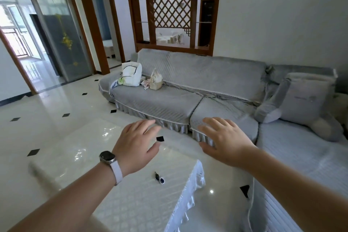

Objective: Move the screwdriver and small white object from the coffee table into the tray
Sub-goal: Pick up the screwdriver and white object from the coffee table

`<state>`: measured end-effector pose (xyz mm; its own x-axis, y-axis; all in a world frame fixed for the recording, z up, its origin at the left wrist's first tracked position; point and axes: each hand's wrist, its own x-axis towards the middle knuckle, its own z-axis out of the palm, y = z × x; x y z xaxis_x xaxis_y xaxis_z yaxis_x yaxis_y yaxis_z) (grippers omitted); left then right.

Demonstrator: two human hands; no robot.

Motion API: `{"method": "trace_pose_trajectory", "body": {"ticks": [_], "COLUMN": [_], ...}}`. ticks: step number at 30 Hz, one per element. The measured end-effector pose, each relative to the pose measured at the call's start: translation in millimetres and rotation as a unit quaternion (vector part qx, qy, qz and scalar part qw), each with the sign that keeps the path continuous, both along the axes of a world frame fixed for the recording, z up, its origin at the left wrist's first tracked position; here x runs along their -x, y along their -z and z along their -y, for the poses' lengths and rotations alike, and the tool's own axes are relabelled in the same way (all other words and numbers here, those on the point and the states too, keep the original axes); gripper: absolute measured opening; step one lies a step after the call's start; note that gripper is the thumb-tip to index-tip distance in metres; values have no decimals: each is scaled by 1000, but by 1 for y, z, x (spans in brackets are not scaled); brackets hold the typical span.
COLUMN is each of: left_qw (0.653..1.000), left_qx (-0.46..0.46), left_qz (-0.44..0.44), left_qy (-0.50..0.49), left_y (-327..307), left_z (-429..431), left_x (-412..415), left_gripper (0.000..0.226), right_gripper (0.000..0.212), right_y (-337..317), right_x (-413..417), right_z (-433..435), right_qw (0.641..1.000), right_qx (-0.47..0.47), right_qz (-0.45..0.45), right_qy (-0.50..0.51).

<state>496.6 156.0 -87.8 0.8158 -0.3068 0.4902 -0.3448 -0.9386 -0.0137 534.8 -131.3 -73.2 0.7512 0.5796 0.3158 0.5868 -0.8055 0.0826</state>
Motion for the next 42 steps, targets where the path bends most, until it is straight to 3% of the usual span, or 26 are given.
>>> {"method": "trace_pose_trajectory", "body": {"ticks": [11,19,30,35,42], "left_qw": [1000,999,996,992,977], "left_qx": [11,-8,33,34,71], "left_qz": [-5,-31,-56,-59,-47], "left_qy": [8,-8,-68,-110,-196], "left_y": [-4,7,60,62,57], "left_z": [98,102,56,22,-26], "left_x": [-209,-310,-460,-519,-534], "left_gripper": [45,47,48,47,49], "right_gripper": [50,50,56,55,66], "right_y": [-5,-3,11,12,17], "right_x": [-208,-305,-478,-547,-609], "right_z": [102,118,59,14,-66], "right_qw": [1000,1000,993,993,982], "right_qx": [-13,12,88,84,83], "right_qz": [6,3,-70,-58,-84], "right_qy": [-2,-18,-36,-66,-150]}}
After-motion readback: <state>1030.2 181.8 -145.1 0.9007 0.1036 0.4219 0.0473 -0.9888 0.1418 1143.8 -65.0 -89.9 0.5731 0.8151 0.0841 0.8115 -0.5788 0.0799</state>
